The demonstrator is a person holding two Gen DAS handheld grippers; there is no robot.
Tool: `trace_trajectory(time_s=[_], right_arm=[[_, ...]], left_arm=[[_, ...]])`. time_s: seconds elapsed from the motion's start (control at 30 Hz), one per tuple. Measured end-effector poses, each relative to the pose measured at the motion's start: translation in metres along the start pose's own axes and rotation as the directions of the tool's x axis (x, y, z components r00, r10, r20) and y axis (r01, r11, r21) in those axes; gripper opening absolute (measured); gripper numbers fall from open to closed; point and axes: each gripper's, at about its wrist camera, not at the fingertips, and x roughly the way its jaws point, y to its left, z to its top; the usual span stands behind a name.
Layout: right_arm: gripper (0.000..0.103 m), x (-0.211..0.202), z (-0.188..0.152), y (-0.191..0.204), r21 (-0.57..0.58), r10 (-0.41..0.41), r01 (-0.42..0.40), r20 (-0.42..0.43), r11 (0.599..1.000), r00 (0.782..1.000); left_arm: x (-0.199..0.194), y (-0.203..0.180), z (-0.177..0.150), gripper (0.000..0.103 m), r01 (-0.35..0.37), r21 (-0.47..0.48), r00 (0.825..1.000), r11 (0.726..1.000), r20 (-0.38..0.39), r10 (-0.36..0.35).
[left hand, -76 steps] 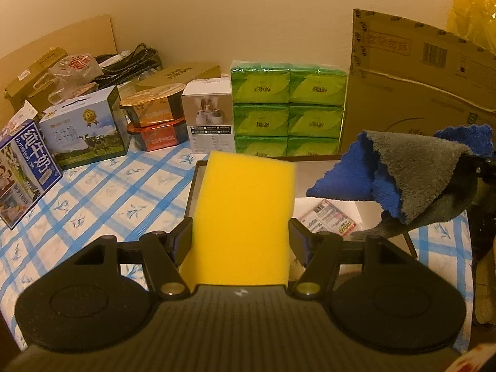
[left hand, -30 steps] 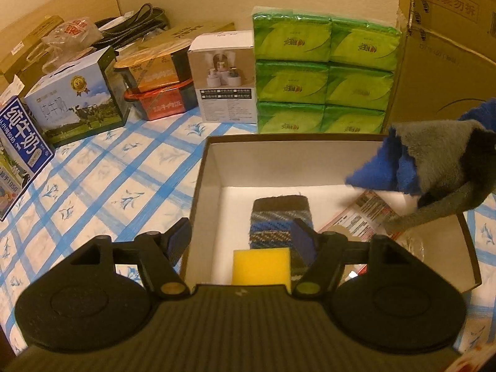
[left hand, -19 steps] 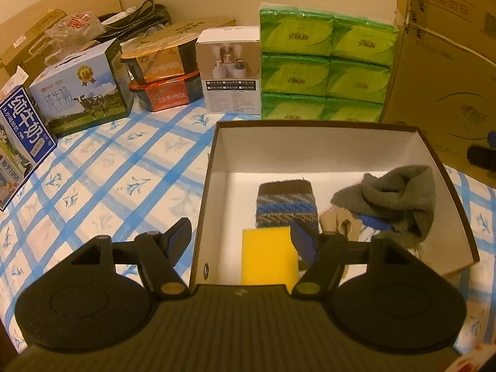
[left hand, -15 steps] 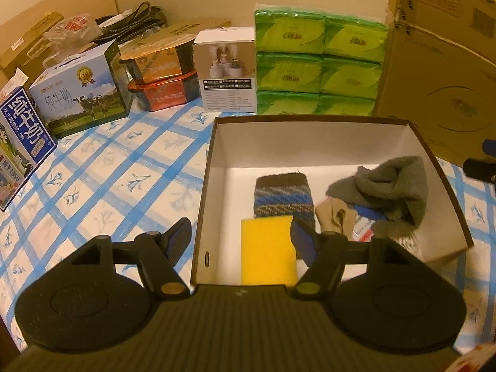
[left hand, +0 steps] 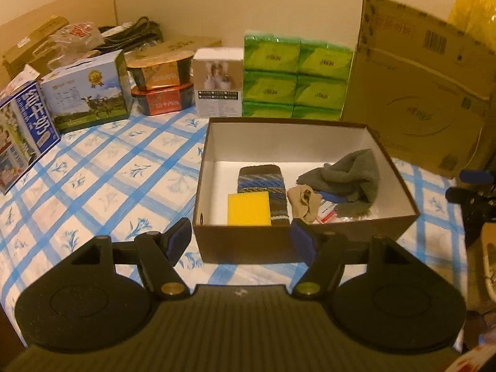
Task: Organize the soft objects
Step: 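Move both grippers back to the remaining items on the bedspread, then grasp the grey fuzzy towel with the left gripper while the right grasps the white pad packet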
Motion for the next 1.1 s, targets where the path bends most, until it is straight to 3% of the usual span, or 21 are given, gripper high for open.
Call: trace_trajectory(time_s=[0.23, 0.47, 0.73, 1.1], right_arm=[[0.081, -0.038, -0.035, 0.009, 0.011, 0.031, -0.030, -0.017, 0.999, 0.999], [0.081, -0.066, -0.079, 0.021, 0.040, 0.068, -0.065, -0.060, 0.997, 0.996], [0.081, -0.075, -0.127, 0.045, -0.018, 0.073, -0.076, -0.128, 0.997, 0.989], [0.081, -0.074, -0.170, 0.067, -0.055, 0.086, -0.099, -0.189, 0.994, 0.978]], left_arm=[[-0.048, 0.009, -0.044, 0.069, -0.017, -0.074, 1.000, 0.997, 0.010, 0.018], [-0.078, 0.007, -0.099, 0.069, -0.056, -0.099, 0.998, 0.994, -0.034, 0.053], [-0.086, 0.002, -0.162, 0.068, -0.065, -0.175, 0.994, 0.982, -0.093, 0.049], [-0.081, -0.005, -0.207, 0.068, -0.098, -0.208, 0.986, 0.973, -0.154, 0.067]])
